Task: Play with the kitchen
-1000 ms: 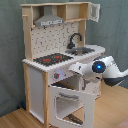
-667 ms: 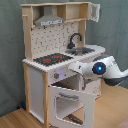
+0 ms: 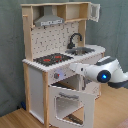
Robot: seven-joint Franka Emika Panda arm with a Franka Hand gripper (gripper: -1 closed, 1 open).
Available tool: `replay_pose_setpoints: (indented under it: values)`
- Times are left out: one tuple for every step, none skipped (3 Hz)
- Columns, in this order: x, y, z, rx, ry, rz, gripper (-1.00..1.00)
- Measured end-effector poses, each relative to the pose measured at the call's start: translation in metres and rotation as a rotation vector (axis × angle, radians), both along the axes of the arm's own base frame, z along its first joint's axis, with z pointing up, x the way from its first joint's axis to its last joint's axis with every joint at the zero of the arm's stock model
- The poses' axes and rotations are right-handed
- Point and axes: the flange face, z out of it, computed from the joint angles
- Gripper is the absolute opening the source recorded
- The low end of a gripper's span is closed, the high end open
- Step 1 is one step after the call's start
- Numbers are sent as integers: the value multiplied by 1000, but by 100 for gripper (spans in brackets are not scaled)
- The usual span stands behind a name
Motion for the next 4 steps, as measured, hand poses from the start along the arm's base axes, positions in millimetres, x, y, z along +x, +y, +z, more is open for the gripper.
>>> replay_pose_setpoints:
  values:
    - [-14, 8, -2, -97, -81, 46, 100]
    - [-31, 21, -3, -188, -174, 103, 100]
    - [-50, 39, -6, -268, -257, 166, 100]
    - [-68, 53, -17, -374, -342, 227, 100]
